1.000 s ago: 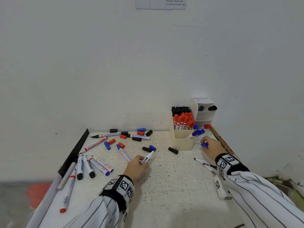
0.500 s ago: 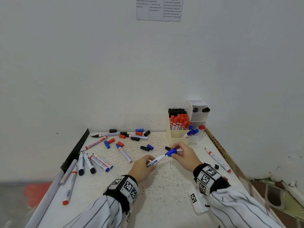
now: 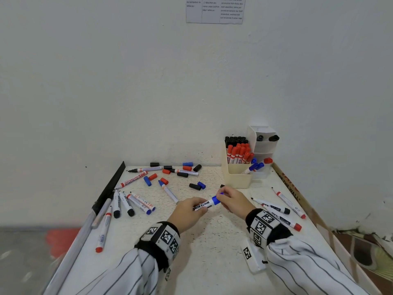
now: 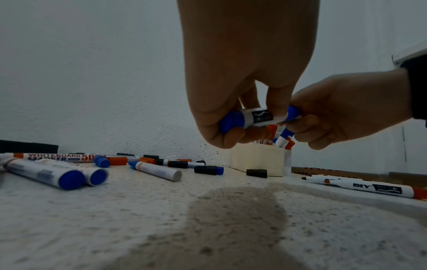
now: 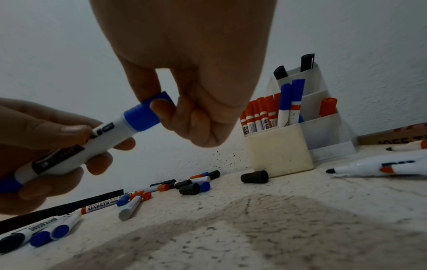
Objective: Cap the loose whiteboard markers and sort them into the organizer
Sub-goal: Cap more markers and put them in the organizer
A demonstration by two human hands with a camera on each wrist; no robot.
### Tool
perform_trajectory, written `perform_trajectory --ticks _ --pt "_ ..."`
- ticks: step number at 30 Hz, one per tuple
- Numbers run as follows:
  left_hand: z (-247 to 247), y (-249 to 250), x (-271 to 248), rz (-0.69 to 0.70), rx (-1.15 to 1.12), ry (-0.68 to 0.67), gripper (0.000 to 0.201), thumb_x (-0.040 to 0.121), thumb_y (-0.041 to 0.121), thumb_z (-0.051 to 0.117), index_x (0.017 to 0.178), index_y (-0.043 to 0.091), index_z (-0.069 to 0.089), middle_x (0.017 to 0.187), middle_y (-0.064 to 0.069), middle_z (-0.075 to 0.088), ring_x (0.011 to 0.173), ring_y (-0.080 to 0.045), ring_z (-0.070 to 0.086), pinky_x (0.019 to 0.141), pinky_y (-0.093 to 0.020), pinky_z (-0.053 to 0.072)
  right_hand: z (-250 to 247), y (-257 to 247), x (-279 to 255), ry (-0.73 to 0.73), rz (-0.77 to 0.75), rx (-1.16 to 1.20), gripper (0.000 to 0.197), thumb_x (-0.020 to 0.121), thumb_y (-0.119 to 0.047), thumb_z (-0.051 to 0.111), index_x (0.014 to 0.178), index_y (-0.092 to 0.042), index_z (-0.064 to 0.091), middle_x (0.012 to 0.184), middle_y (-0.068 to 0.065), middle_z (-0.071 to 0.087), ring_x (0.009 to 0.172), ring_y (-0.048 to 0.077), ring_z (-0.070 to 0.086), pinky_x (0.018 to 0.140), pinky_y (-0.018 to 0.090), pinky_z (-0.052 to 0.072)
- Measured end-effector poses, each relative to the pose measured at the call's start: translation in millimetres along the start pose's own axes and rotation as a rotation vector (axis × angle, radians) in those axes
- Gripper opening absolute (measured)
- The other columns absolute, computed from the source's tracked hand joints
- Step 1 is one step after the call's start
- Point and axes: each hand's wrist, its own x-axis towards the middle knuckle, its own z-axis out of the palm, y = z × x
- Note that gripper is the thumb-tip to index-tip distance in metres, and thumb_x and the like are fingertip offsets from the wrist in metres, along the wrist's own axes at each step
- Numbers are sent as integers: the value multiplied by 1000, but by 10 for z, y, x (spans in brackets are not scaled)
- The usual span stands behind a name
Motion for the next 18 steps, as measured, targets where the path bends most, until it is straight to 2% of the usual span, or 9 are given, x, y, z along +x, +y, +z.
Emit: perform_trajectory --ticks 3,6,8,12,14,16,18 --pt "6 15 -10 9 -10 42 27 91 27 57 116 19 62 91 4 64 85 -12 59 80 -25 47 28 -39 -8 16 48 197 14 92 -10 46 82 -16 53 59 -1 41 50 9 35 47 19 29" --pt "25 58 0 6 1 86 26 90 28 58 113 17 63 86 3 63 78 -11 57 78 -28 48 40 -70 -13 10 76 343 21 97 -21 41 79 -14 48 58 -1 36 46 8 29 45 19 25" --pt "39 83 9 21 26 104 25 90 29 57 111 16 63 83 3 62 75 -11 56 78 -30 49 61 -83 -4 23 71 311 25 99 -30 38 80 -15 45 60 -1 36 48 9 29 46 20 25" --pt "34 111 12 56 52 160 25 86 28 63 109 18 63 81 7 59 69 -6 52 67 -18 43 77 -68 31 116 86 72 36 95 -45 40 78 -15 50 65 -2 43 55 11 37 55 21 30" --pt "21 127 8 79 98 157 27 84 30 66 109 19 64 84 6 60 72 -7 52 69 -19 43 57 -73 44 89 109 89 35 96 -41 40 77 -14 51 63 -2 43 51 7 38 51 17 31" --pt "10 144 -6 104 172 152 27 86 33 63 111 22 64 88 4 58 79 -9 51 74 -22 43 21 -116 26 55 144 153 31 97 -29 40 71 -15 49 59 -3 40 43 4 34 42 14 27" --pt "6 153 -21 125 249 138 26 88 37 58 112 25 63 91 2 58 82 -11 50 77 -26 45 8 -135 14 67 173 137 31 95 -12 40 66 -20 42 61 -4 36 49 4 30 45 15 25"
